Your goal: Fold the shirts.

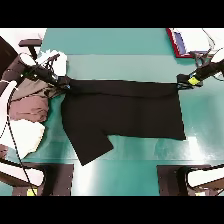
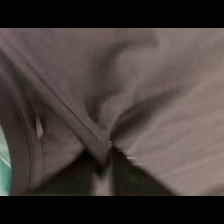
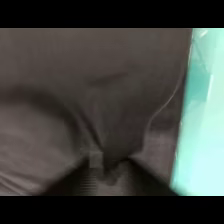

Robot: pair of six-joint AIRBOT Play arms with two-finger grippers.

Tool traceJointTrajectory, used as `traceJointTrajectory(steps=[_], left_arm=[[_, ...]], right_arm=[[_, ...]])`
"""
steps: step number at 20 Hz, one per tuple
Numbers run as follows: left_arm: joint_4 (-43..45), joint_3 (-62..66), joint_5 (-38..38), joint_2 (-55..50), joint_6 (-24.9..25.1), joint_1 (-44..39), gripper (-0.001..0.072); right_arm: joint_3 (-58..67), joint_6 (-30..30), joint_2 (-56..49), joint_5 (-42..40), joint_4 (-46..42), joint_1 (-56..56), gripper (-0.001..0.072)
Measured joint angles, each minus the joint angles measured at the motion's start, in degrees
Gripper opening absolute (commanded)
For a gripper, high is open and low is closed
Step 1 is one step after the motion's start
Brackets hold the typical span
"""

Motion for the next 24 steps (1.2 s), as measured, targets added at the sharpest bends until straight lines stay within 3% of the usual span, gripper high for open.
traceJointTrajectory(steps=[6, 11, 15, 20, 21, 24], left_arm=[[2.67, -4.92, -3.93, 6.25, -3.65, 2.14, 0.0544], [7.78, -22.40, -5.81, 21.29, -6.64, 3.28, 0.0545], [4.92, -39.08, -4.70, 30.18, -7.89, 3.50, 0.0544], [-2.05, -52.41, -0.50, 33.68, -7.80, 3.63, 0.0544], [-3.91, -53.90, -0.11, 33.94, -7.45, 3.56, 0.0496], [-6.71, -56.15, 3.50, 34.23, -5.20, 3.52, 0.0070]], right_arm=[[-6.88, 0.63, 7.02, 2.40, -0.07, -1.46, 0.0441], [-20.28, 0.72, 21.44, 2.93, 0.24, -4.13, 0.0441], [-27.39, 0.72, 29.20, 0.48, 1.68, -4.44, 0.0440], [-30.29, 0.74, 33.46, -1.64, 4.09, -4.48, 0.0440], [-30.49, 0.74, 33.97, -1.95, 4.33, -4.50, 0.0440], [-30.80, 0.74, 34.93, -2.08, 4.66, -4.50, 0.0441]])
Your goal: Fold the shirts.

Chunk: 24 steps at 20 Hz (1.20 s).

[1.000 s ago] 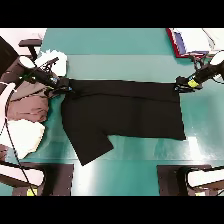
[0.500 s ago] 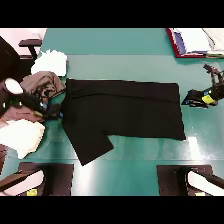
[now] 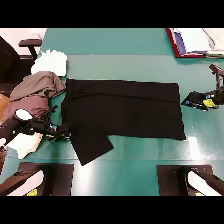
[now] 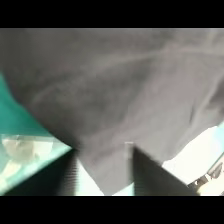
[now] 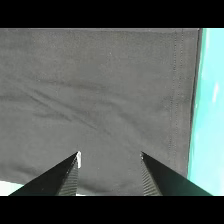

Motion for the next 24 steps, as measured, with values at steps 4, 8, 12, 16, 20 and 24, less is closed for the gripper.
traceJointTrajectory(steps=[4, 8, 12, 16, 20, 24], left_arm=[[-3.54, 1.11, 1.03, 0.94, 2.71, 0.02, 0.0019], [-4.50, 2.86, -0.50, 4.92, 3.82, 0.02, 0.0020], [-5.05, 3.39, -1.81, 7.30, 4.20, 0.02, 0.0020], [-5.25, 3.56, -2.34, 7.96, 4.26, 0.02, 0.0020], [-5.27, 3.58, -2.58, 8.13, 4.31, 0.02, 0.0019], [-5.03, 3.58, -3.21, 9.01, 4.31, 0.02, 0.0017]], right_arm=[[-1.70, 0.00, 0.70, 2.62, -1.75, -1.62, 0.0441], [-10.62, 0.00, 3.02, 4.59, -3.76, -9.94, 0.0488], [-21.84, -1.77, 3.28, 4.42, -2.38, -21.81, 0.0481], [-28.52, -5.03, -0.11, 1.86, 3.80, -26.77, 0.0427], [-29.20, -6.60, -3.54, -1.60, 8.92, -24.44, 0.0249], [-26.25, -7.32, -5.09, -5.64, 8.98, -18.34, 0.0021]])
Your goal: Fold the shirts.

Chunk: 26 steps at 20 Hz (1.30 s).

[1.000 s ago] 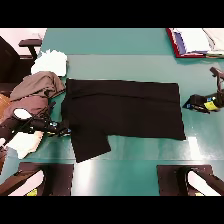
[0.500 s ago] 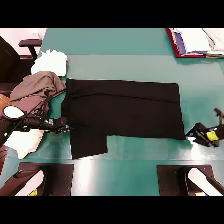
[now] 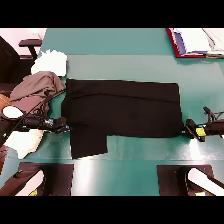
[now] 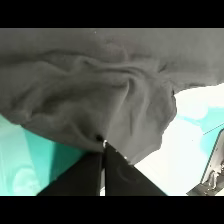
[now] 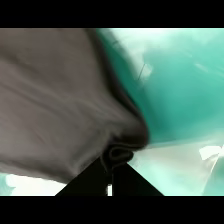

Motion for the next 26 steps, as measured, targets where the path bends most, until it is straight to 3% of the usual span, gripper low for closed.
traceJointTrajectory(steps=[3, 8, 11, 14, 18, 26], left_arm=[[3.02, 0.00, -2.51, 4.22, -1.64, 0.00, 0.0017], [7.91, 0.02, -14.93, 13.27, -6.40, -0.02, 0.0017], [8.85, 1.01, -18.60, 15.45, -8.59, -2.05, 0.0017], [10.34, 3.52, -13.97, 16.20, -9.38, -6.10, 0.0017], [15.80, 9.11, -2.03, 12.72, -9.79, -9.03, 0.0019], [18.18, 25.83, 7.50, -17.57, -6.32, -10.05, 0.0021]], right_arm=[[2.78, 0.42, 2.64, 1.07, -4.59, 4.66, 0.0020], [6.40, 2.23, 13.68, 12.22, -15.32, 9.60, 0.0020], [8.79, 3.67, 19.71, 16.83, -19.28, 10.62, 0.0020], [13.07, 4.72, 20.09, 17.77, -20.72, 11.13, 0.0020], [20.76, 5.27, 11.65, 14.62, -20.70, 13.49, 0.0020], [38.60, 6.23, -11.78, 9.40, -20.57, 20.83, 0.0021]])
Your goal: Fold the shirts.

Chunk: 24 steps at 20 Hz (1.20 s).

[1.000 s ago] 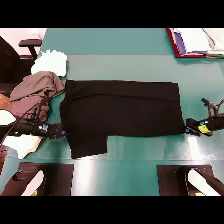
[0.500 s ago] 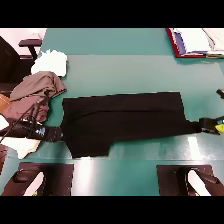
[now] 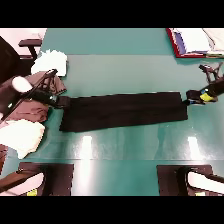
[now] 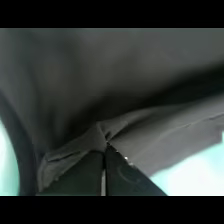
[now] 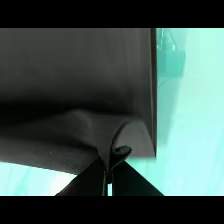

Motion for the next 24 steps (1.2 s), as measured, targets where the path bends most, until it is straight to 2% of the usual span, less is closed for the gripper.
traceJointTrajectory(steps=[1, 2, 3, 4, 5, 6, 7, 9, 10, 11, 18, 24], left_arm=[[-0.11, 1.86, 0.46, -3.28, 0.22, -0.02, 0.0023], [-0.37, 3.48, 0.90, -5.73, 0.31, -0.04, 0.0156], [-0.42, 5.01, 1.33, -7.72, 0.46, -0.07, 0.0510], [-0.46, 6.36, 1.42, -9.01, 0.48, -0.04, 0.0677], [-0.70, 7.87, 1.68, -10.03, 0.42, -0.02, 0.0652], [-0.74, 9.35, 1.51, -10.73, 0.42, -0.04, 0.0584], [-0.81, 11.06, 0.96, -11.23, 0.17, -0.07, 0.0485], [-0.85, 14.27, -1.03, -11.87, -0.24, -0.09, 0.0239], [-1.05, 15.63, -2.10, -12.00, -0.31, -0.09, 0.0138], [-1.46, 16.57, -3.08, -12.11, -0.44, -0.09, 0.0017], [-6.99, 18.75, -3.23, -12.61, 0.50, -3.32, 0.0021], [-8.68, 18.95, 1.64, -14.38, -0.46, -10.86, 0.0021]], right_arm=[[1.92, 0.04, -2.19, -0.17, 0.44, 0.15, 0.0032], [3.80, 0.17, -4.35, -0.35, 1.27, 0.26, 0.0138], [5.42, 0.17, -6.23, -0.42, 2.49, 0.13, 0.0286], [6.69, 0.11, -7.65, -0.81, 4.07, -0.20, 0.0382], [7.74, -0.39, -8.83, -1.11, 5.99, -0.81, 0.0413], [8.44, -1.01, -9.64, -1.44, 7.91, -1.53, 0.0415], [8.96, -1.99, -10.19, -1.55, 9.92, -2.45, 0.0416], [9.62, -4.17, -10.97, -0.96, 12.92, -5.01, 0.0512], [9.81, -5.38, -11.21, 0.00, 13.90, -6.62, 0.0563], [9.97, -6.45, -11.37, 1.09, 14.71, -8.41, 0.0586], [10.23, -9.84, -16.11, 6.23, 19.04, -19.32, 0.0576], [10.25, -11.02, -23.39, 7.76, 23.19, -18.18, 0.0574]])
